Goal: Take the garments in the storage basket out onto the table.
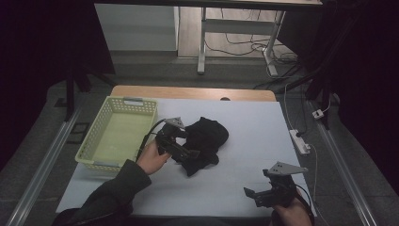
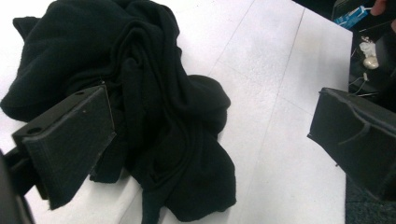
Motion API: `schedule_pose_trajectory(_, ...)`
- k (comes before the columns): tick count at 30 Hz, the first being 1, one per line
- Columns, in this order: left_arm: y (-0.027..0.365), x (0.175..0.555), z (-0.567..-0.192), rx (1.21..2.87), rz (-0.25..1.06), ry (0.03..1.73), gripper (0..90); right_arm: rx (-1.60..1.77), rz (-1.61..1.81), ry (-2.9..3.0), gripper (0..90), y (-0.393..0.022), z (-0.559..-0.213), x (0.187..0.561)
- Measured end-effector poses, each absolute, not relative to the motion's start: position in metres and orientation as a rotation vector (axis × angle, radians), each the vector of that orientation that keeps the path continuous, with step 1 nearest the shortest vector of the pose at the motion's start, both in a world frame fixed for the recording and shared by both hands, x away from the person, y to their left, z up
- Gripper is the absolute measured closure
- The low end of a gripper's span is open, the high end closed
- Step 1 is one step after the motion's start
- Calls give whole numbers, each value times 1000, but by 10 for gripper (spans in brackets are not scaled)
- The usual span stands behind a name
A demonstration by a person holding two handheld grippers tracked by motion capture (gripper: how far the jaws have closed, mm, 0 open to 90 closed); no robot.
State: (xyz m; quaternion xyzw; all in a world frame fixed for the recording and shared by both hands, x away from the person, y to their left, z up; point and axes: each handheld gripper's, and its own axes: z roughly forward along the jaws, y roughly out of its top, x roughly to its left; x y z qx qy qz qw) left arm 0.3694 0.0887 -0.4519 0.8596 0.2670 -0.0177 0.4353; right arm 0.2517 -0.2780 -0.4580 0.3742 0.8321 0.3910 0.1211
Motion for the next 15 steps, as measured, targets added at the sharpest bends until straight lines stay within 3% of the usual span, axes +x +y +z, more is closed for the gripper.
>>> schedule_pose_trajectory(15, 98, 353, -451, 2167, -53, 672, 0, 1091, 1146, 2428, 0, -278, -458, 252)
